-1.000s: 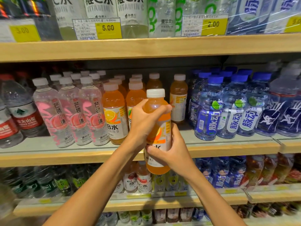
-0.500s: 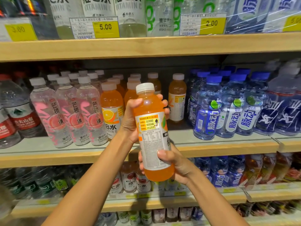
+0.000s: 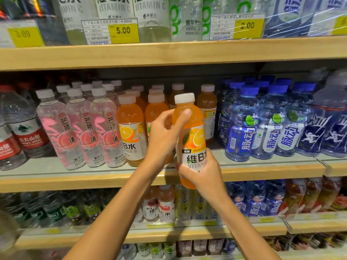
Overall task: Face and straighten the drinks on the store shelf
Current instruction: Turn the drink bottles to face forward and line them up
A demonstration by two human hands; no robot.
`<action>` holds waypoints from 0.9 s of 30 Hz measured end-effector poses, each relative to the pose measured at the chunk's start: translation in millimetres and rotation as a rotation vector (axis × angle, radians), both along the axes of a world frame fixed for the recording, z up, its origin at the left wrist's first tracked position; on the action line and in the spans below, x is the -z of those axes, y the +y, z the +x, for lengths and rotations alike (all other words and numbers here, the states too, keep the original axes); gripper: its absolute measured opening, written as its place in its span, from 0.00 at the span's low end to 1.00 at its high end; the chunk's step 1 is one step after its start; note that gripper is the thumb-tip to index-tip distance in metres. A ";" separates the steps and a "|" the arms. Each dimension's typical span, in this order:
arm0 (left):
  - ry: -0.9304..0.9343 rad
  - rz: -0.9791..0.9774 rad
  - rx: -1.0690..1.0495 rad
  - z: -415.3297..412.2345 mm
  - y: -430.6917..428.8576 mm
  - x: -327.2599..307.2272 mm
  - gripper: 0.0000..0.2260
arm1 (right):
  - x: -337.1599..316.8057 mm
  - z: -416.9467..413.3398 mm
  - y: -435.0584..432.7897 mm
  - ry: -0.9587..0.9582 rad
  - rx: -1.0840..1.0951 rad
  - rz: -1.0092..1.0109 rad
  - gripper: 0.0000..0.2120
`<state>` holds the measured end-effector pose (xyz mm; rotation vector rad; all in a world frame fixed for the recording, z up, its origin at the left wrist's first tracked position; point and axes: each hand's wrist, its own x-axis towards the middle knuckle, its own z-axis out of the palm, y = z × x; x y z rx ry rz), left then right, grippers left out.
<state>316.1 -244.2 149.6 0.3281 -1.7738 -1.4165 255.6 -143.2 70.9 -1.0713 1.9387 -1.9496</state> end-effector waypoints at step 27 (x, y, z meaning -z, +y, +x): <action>0.188 0.663 1.135 -8.4 -19.5 -7.1 0.27 | -4.2 -0.8 5.2 -0.415 -0.898 -0.066 0.33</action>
